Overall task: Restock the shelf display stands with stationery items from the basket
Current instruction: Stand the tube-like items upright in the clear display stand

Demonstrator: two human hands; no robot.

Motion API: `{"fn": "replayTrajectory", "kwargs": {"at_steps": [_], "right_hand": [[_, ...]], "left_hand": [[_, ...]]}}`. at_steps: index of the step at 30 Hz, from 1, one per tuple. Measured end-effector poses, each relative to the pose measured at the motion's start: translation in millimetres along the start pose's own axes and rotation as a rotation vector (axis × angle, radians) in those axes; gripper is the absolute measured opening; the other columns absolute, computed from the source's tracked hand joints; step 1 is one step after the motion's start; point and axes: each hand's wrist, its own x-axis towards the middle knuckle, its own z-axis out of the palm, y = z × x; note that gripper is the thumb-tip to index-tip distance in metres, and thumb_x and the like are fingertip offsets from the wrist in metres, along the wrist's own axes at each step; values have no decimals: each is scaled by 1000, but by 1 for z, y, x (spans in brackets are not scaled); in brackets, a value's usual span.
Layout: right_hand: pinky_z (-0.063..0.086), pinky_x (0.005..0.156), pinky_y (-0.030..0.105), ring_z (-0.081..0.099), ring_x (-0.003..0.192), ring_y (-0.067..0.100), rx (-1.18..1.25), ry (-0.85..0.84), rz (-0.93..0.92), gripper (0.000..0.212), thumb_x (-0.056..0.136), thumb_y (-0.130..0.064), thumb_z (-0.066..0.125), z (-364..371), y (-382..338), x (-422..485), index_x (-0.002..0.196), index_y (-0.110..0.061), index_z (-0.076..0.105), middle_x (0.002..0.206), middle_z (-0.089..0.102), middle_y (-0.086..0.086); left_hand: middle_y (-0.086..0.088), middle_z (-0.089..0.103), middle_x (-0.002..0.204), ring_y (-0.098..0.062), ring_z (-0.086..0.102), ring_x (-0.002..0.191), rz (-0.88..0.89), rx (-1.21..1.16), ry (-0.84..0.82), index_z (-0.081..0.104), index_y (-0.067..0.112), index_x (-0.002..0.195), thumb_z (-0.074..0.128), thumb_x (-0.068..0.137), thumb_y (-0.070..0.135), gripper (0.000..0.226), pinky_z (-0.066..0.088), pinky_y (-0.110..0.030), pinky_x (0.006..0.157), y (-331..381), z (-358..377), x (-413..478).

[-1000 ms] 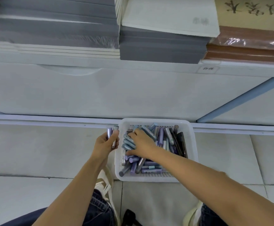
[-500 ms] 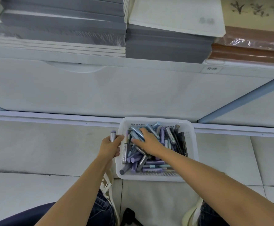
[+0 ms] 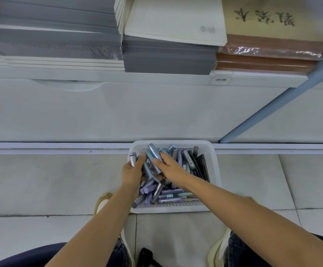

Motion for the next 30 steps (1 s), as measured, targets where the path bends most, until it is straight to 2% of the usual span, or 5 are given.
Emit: {"fn": "replayTrajectory", "kwargs": {"at_steps": [5,11,19,26,30], "right_hand": [[53,64,20,61,71,11,212,86,16,31,103,-22,45,-3,-9,-5,125,-2,51,93,61,4],[43,71,21,56,83,12,3,179,-154,21,99,-24,53,-13,-35,-20,109,-11,66,92,61,5],[37,71,23,48,81,17,-67,207,-352,26,98,-19,55,-35,-90,-58,111,0,68,87,49,10],[42,64,10,53,67,4,86,306,-446,22,95,-16,60,-45,-136,-96,110,-2,67,78,60,-1],[43,59,15,58,69,7,193,361,-466,25,90,-19,67,-56,-168,-119,112,-6,66,83,63,1]], "left_hand": [[-16,74,87,-30,72,79,60,-87,-62,66,-2,101,58,96,31,34,59,-40,73,11,11,-10],[-22,68,103,-25,69,77,116,-152,-164,59,-4,115,60,95,20,31,58,-30,62,37,33,-40],[-7,74,72,-17,71,61,134,-204,-268,67,5,93,63,93,15,11,56,-26,52,91,37,-78],[-12,72,80,-22,68,68,311,-184,-303,65,1,95,67,89,13,13,59,-32,65,131,47,-121],[-7,74,73,-18,71,65,360,-138,-383,64,5,93,67,88,15,12,59,-30,59,153,51,-149]]}}
